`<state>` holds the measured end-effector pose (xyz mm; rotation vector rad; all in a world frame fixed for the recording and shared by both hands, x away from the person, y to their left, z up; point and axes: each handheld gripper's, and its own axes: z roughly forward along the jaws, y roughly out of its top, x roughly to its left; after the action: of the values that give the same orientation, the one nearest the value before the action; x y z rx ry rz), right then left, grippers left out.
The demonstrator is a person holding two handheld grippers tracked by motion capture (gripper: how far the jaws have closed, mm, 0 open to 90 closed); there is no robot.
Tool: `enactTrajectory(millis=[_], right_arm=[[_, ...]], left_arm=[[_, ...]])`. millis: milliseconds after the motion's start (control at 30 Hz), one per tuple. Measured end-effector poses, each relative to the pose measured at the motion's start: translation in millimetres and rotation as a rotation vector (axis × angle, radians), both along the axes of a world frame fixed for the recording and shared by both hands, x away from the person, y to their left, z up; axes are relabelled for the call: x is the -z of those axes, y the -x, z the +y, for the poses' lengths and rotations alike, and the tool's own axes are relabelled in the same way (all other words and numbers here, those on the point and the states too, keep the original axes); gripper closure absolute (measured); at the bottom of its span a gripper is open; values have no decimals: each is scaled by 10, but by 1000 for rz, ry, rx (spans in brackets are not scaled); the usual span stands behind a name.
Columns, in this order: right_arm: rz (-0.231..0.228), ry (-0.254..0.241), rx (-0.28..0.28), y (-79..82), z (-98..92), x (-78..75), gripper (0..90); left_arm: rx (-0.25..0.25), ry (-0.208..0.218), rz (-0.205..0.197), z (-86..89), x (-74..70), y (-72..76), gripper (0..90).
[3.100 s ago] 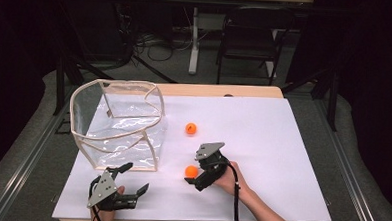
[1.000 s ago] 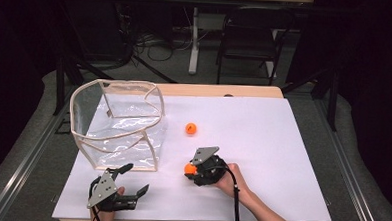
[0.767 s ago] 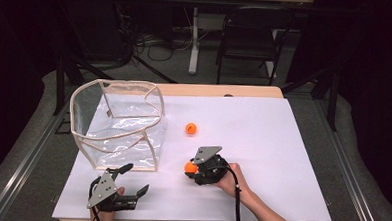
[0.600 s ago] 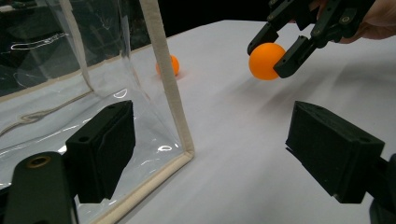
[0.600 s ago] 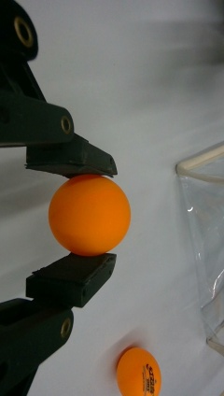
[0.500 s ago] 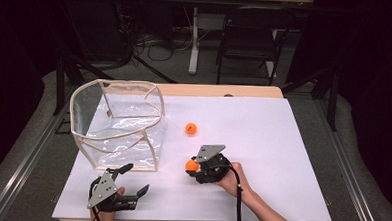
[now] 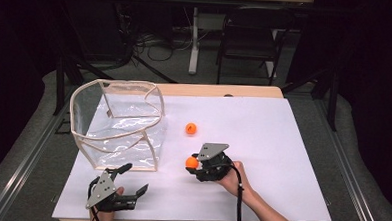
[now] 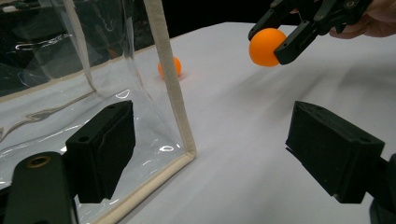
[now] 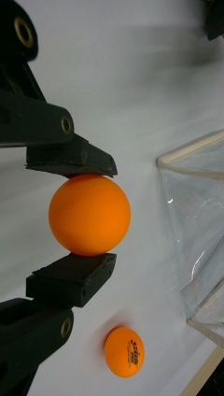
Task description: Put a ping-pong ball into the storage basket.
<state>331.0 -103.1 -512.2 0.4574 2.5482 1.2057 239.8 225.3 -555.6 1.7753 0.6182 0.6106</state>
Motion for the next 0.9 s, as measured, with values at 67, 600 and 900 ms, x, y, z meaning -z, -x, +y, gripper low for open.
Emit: enactTrajectory(millis=[67, 600, 900], right_arm=[[-6, -12, 4, -2, -23, -23, 513], [-20, -69, 42, -31, -92, -88, 513], [-26, -92, 58, -47, -97, -121, 513]], left_arm=[[4, -2, 0, -5, -4, 1, 157], [2, -1, -2, -13, -8, 5, 157], [6, 0, -3, -23, -6, -3, 157]])
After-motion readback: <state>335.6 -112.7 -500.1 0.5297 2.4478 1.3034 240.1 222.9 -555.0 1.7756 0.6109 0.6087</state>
